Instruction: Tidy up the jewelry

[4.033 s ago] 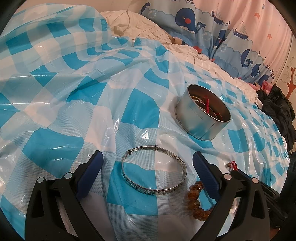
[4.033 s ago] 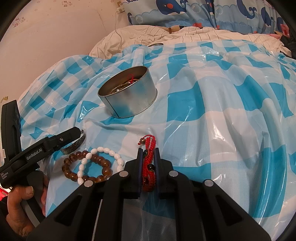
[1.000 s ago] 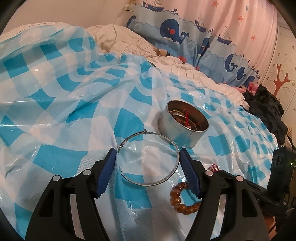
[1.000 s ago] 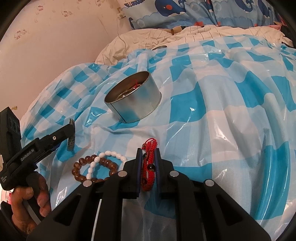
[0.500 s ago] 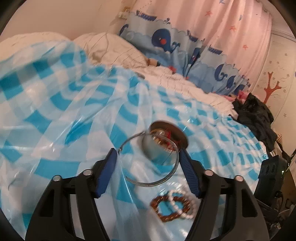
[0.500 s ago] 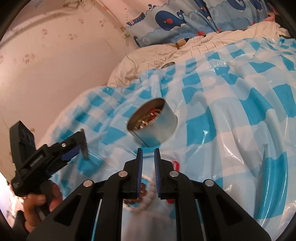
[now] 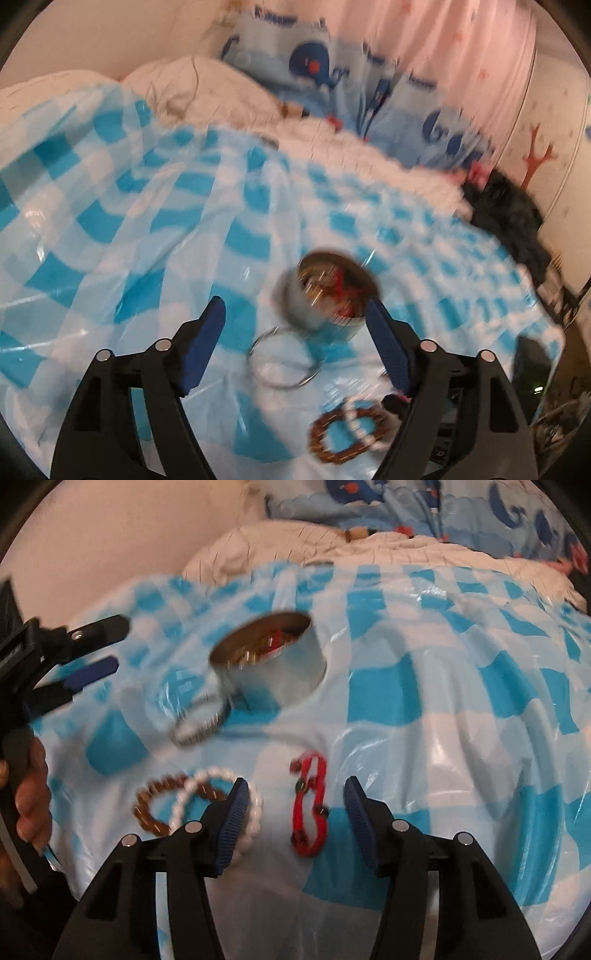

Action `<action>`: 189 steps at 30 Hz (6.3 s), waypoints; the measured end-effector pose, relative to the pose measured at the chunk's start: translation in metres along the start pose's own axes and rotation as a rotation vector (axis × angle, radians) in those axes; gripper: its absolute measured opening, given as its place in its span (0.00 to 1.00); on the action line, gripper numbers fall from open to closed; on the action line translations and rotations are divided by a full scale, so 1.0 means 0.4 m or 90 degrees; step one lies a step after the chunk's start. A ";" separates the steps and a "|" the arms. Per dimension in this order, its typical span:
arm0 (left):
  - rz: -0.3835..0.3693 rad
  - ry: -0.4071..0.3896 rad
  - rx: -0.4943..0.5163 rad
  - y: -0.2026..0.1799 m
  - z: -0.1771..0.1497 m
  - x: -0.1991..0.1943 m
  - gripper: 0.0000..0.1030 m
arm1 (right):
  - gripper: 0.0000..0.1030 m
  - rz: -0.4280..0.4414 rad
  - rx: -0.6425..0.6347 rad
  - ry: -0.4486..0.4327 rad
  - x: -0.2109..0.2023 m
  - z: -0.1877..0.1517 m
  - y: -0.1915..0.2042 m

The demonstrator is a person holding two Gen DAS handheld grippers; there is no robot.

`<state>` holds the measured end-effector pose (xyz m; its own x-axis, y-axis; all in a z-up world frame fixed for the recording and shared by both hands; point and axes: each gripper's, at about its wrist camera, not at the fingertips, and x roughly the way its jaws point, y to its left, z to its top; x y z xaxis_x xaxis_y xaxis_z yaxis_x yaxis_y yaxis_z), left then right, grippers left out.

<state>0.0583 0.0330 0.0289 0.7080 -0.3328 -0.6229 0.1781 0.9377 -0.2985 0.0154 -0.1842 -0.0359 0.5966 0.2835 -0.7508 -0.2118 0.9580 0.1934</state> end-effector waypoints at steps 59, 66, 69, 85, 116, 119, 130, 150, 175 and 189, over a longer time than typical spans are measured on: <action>0.126 0.156 0.099 0.022 -0.070 0.198 0.63 | 0.09 0.170 0.097 -0.093 -0.094 0.028 -0.038; 0.090 0.128 0.075 0.014 -0.058 0.148 0.63 | 0.09 0.172 0.100 -0.106 -0.103 0.030 -0.043; 0.059 0.074 0.074 -0.014 -0.022 0.079 0.63 | 0.09 0.170 0.093 -0.130 -0.125 0.042 -0.041; -0.003 0.120 0.116 -0.105 0.096 0.225 0.75 | 0.09 0.165 0.026 -0.195 -0.114 0.265 -0.026; 0.036 0.141 0.071 -0.017 -0.016 0.093 0.80 | 0.55 0.000 -0.199 -0.061 0.192 0.361 0.126; 0.040 0.135 0.084 -0.026 -0.011 0.082 0.80 | 0.56 -0.031 -0.185 -0.046 0.201 0.354 0.107; 0.020 0.148 0.111 -0.027 -0.029 0.057 0.80 | 0.56 0.027 -0.083 -0.065 -0.013 0.190 -0.028; -0.042 0.156 0.126 0.000 -0.164 0.033 0.80 | 0.34 0.019 -0.095 0.036 -0.010 0.000 0.010; 0.024 0.157 0.200 -0.165 -0.228 0.089 0.87 | 0.08 -0.094 -0.138 -0.007 0.006 -0.031 0.001; -0.027 0.143 0.228 -0.162 -0.223 0.055 0.19 | 0.08 -0.004 -0.036 -0.006 -0.002 -0.020 -0.066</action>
<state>0.0014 -0.0442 -0.0299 0.5354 -0.3480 -0.7696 0.4584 0.8850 -0.0813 0.0142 -0.2102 -0.0454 0.6054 0.2776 -0.7459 -0.2513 0.9559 0.1518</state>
